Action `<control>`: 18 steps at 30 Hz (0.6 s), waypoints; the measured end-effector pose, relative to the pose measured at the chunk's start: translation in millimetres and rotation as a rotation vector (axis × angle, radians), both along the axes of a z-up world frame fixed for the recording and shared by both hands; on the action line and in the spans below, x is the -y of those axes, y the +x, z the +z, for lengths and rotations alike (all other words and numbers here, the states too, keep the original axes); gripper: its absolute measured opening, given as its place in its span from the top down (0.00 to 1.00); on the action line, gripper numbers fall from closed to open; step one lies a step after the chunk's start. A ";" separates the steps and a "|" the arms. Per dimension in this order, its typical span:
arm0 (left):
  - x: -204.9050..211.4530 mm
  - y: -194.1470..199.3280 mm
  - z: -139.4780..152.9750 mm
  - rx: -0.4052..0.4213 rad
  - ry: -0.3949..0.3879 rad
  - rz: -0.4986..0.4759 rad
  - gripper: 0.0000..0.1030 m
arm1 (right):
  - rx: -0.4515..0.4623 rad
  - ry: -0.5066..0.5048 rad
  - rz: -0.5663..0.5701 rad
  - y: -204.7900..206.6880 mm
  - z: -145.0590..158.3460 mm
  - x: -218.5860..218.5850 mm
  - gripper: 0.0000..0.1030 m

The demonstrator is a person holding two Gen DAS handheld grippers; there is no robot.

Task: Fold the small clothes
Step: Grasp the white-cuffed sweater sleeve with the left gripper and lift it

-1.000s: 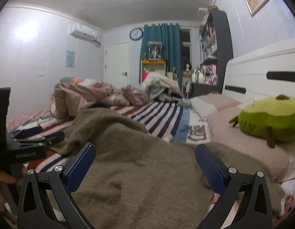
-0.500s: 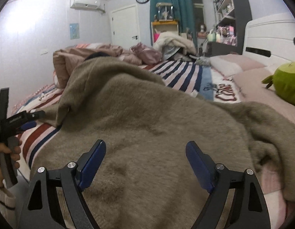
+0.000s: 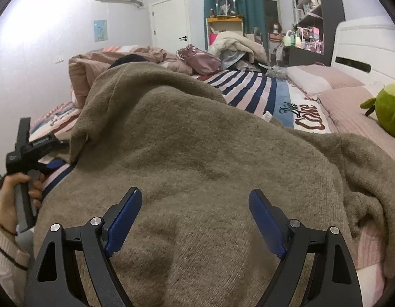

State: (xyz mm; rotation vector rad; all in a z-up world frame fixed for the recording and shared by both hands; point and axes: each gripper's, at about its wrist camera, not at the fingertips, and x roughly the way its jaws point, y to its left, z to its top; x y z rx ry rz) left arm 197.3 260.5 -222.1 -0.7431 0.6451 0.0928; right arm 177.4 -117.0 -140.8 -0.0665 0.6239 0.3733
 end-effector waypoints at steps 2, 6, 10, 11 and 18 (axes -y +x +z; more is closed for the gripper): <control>-0.9 6.1 1.6 -0.008 0.006 0.011 0.35 | -0.007 0.027 -0.012 1.1 -0.8 4.4 0.19; -10.3 5.0 2.4 0.013 -0.013 0.016 0.87 | -0.016 0.067 -0.030 0.4 -1.7 13.1 0.19; -2.2 -17.0 46.4 0.161 0.176 0.017 0.93 | 0.007 0.076 -0.019 -4.4 3.7 17.9 0.19; 0.5 -24.0 58.4 0.200 0.213 0.023 0.94 | 0.016 0.072 -0.019 -6.3 5.5 18.8 0.19; 43.5 -68.4 136.4 0.501 0.395 -0.037 0.94 | 0.045 0.109 0.003 -23.0 13.2 25.5 0.18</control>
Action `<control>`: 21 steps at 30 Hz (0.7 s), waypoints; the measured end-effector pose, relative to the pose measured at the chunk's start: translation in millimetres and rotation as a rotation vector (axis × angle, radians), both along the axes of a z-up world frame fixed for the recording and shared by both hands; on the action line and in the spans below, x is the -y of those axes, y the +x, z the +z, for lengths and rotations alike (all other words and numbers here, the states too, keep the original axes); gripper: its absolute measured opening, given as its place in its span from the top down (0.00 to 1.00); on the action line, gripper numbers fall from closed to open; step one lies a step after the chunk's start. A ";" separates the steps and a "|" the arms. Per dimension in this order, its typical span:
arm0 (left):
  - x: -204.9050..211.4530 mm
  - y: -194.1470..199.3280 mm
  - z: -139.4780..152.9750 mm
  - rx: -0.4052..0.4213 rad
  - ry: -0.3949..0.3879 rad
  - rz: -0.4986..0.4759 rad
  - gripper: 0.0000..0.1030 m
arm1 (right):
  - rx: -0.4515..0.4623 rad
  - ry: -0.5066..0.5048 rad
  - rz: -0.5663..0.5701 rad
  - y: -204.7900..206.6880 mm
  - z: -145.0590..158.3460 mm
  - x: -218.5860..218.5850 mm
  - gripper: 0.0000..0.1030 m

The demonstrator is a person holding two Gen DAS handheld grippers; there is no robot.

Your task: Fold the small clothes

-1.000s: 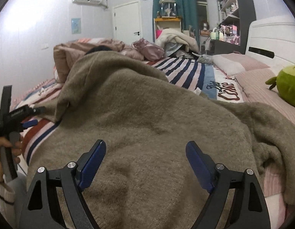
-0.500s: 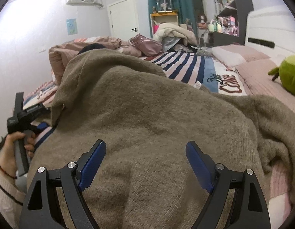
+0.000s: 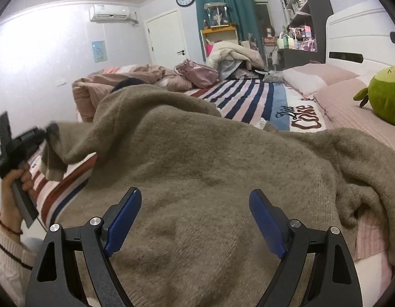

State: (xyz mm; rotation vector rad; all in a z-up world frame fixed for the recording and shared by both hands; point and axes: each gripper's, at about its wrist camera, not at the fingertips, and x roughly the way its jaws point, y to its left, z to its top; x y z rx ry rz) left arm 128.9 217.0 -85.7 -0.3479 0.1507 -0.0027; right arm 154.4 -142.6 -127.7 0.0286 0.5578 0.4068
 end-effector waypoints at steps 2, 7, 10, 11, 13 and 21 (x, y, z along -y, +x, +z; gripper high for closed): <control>26.3 -2.6 19.1 0.026 0.089 -0.054 0.94 | 0.013 -0.005 0.002 -5.9 3.2 2.2 0.18; 89.0 9.2 27.3 -0.002 0.140 -0.357 0.94 | 0.052 0.051 0.003 -23.3 13.1 20.1 0.18; 136.0 26.5 -0.8 -0.152 0.140 -0.518 0.94 | 0.066 0.075 -0.007 -34.6 17.3 35.0 0.16; 147.9 31.2 -11.3 -0.200 0.138 -0.556 0.93 | 0.071 0.076 -0.013 -37.8 18.3 39.2 0.14; 177.1 41.6 -41.2 -0.325 0.147 -0.631 0.93 | 0.082 0.081 -0.030 -44.1 19.7 49.6 0.13; 210.2 22.1 -76.9 -0.482 0.200 -0.737 0.73 | 0.078 0.099 -0.077 -54.9 22.0 70.5 0.13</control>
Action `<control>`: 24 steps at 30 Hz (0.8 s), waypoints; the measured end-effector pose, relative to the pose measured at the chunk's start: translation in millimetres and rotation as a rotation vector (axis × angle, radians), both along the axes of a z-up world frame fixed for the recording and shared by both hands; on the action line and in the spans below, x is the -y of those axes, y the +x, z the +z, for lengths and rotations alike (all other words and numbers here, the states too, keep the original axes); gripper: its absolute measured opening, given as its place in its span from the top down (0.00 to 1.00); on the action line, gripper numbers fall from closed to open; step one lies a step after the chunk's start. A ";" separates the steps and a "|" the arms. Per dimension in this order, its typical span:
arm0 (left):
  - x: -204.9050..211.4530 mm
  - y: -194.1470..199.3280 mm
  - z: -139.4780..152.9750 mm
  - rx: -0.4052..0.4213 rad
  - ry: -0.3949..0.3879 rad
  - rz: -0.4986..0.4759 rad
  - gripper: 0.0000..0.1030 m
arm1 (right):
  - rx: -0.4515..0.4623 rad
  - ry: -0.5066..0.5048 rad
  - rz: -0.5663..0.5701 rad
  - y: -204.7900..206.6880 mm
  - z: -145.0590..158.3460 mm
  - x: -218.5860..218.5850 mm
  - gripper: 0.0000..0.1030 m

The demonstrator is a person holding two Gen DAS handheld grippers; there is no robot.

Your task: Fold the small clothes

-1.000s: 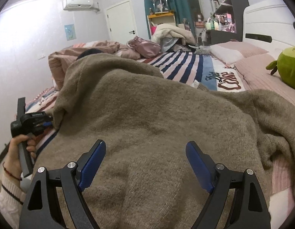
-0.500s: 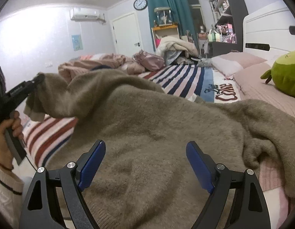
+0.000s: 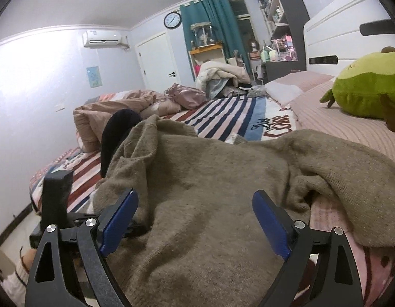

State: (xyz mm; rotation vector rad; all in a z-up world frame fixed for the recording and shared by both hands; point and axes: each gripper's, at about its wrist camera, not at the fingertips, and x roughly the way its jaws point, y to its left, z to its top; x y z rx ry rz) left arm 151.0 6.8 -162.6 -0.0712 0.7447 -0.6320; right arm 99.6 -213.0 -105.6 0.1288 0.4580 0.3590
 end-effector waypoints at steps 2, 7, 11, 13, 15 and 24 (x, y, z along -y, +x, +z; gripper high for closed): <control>-13.9 -14.9 10.5 0.017 -0.037 0.000 0.70 | -0.007 -0.001 -0.005 0.3 2.2 -2.8 0.13; -75.3 -43.9 40.0 0.097 -0.111 0.054 0.52 | -0.025 -0.022 0.048 2.8 5.1 -35.8 0.13; -128.1 -62.2 50.5 0.160 -0.096 0.225 0.40 | -0.038 -0.072 0.124 6.1 7.5 -84.6 0.13; -151.4 -68.3 48.3 0.172 -0.053 0.300 0.40 | -0.049 -0.091 0.187 7.8 5.4 -116.4 0.13; -172.7 -69.7 45.5 0.168 -0.044 0.351 0.40 | -0.070 -0.110 0.243 10.0 -2.3 -145.5 0.11; -223.8 -62.5 21.3 0.131 -0.102 0.429 0.37 | -0.231 -0.271 0.231 46.1 -59.9 -235.4 0.00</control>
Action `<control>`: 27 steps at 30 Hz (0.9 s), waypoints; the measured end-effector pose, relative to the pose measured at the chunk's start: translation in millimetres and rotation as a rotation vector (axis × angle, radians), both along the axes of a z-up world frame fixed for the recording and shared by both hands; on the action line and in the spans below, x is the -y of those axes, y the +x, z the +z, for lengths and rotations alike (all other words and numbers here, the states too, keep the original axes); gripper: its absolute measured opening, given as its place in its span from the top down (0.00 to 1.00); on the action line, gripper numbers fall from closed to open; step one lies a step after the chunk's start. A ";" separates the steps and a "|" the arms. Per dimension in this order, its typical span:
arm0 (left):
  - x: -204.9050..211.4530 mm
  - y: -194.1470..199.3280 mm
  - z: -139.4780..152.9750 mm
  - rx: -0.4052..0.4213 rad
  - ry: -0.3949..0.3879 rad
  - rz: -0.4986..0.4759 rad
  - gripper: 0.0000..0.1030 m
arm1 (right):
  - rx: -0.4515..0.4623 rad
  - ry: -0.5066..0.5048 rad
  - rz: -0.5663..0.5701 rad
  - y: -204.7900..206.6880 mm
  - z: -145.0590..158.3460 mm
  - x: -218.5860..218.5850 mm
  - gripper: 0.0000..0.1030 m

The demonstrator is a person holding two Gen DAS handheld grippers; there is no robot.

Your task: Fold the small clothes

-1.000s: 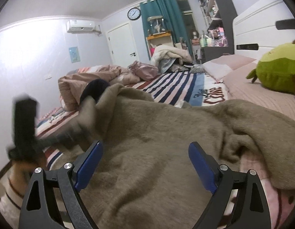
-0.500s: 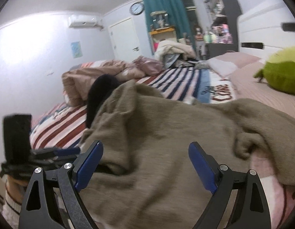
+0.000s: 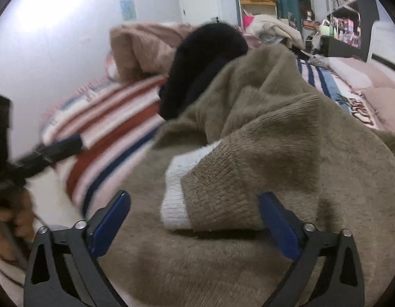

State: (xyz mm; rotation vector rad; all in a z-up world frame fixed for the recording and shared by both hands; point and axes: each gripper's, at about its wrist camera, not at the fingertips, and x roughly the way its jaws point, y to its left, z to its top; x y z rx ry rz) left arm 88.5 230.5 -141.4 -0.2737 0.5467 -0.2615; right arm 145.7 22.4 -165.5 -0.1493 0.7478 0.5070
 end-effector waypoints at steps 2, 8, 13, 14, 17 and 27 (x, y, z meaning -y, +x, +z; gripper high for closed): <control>-1.5 3.3 -3.2 -0.003 -0.018 -0.005 0.37 | -0.004 -0.061 -0.030 7.2 -10.3 -8.5 0.00; -0.6 9.6 -7.2 -0.018 -0.006 -0.012 0.36 | 0.010 -0.156 -0.107 23.7 -20.7 -13.5 0.11; 7.5 11.0 -5.6 -0.026 0.010 -0.017 0.34 | 0.041 -0.052 -0.126 17.1 -2.6 12.1 0.32; 10.6 10.6 -5.3 -0.029 0.016 -0.019 0.33 | 0.050 -0.029 -0.129 15.0 2.1 18.8 0.43; 22.1 7.9 -3.2 -0.035 0.024 -0.024 0.33 | 0.075 0.057 -0.146 8.0 17.2 46.1 0.56; 63.4 -10.6 10.2 -0.035 0.055 -0.011 0.33 | 0.178 0.157 -0.321 -14.4 44.1 148.6 0.93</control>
